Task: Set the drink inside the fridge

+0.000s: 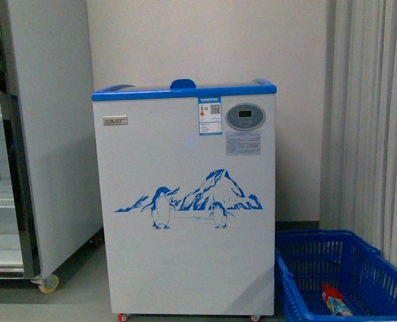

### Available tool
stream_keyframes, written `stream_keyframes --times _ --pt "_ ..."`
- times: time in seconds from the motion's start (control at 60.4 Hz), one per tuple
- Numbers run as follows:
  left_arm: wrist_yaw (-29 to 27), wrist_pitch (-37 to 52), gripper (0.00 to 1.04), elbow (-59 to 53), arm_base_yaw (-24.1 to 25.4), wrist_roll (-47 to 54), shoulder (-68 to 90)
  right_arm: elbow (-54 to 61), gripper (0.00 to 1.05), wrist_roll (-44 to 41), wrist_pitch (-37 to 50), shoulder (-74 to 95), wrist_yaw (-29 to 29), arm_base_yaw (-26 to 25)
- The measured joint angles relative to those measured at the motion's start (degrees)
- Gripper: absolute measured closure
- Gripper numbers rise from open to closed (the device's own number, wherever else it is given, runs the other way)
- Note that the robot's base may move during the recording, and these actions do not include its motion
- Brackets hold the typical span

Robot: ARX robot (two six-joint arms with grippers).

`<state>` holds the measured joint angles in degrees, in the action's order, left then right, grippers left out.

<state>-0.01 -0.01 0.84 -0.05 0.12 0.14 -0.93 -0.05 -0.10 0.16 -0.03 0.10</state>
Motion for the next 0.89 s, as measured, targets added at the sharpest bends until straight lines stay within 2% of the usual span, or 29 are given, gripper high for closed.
stream_keyframes --times 0.894 --pt "0.0 0.0 0.08 0.0 0.0 0.0 0.0 0.0 0.08 0.0 0.0 0.0 0.0 0.0"
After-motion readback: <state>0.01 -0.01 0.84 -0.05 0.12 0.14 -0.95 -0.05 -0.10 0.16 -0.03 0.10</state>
